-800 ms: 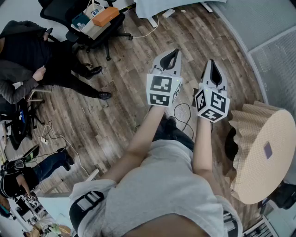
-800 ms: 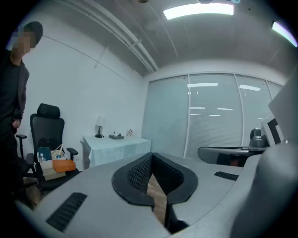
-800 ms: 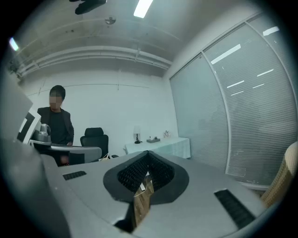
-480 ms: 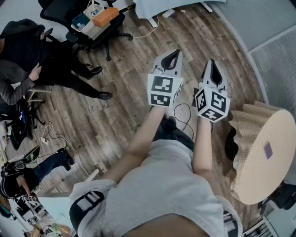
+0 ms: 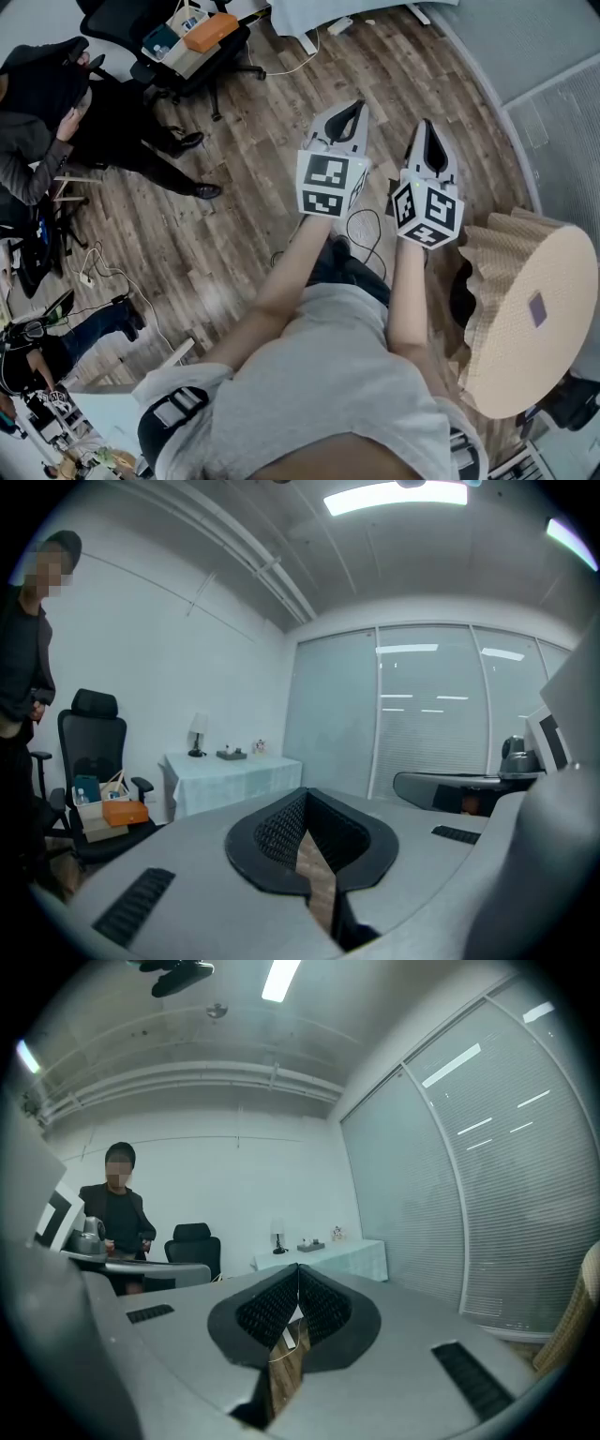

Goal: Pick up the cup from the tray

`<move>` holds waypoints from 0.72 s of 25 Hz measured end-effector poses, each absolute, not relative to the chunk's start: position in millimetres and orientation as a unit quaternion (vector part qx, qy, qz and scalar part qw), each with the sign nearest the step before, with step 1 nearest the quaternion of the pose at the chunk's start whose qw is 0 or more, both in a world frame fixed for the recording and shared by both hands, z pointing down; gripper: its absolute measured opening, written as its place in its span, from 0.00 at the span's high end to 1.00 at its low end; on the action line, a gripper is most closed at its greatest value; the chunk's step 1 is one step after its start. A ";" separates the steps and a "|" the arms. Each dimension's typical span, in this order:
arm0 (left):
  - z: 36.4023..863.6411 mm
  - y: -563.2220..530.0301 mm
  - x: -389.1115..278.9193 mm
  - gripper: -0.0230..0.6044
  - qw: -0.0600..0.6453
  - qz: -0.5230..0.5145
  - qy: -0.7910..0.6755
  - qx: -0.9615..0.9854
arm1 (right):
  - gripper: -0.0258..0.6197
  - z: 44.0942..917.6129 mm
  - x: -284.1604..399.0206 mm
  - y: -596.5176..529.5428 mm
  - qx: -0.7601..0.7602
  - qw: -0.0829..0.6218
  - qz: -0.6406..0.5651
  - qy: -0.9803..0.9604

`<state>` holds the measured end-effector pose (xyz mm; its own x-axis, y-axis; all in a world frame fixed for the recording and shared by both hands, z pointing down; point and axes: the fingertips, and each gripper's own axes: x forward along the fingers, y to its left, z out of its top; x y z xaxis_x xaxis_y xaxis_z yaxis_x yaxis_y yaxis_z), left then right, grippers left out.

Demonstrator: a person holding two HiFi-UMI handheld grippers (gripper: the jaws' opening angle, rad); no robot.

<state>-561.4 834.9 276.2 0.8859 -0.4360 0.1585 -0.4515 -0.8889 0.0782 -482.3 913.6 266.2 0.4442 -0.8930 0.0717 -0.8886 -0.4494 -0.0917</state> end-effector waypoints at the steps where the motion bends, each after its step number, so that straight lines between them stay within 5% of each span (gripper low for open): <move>1: 276.9 836.5 -560.0 0.95 0.057 0.069 -0.230 0.969 | 0.95 266.9 -480.3 915.0 -0.849 0.020 -0.056 0.525; 18: 290.4 780.3 -515.3 0.95 0.057 0.069 -0.239 0.967 | 0.95 285.5 -429.7 862.4 -0.849 0.012 -0.062 0.525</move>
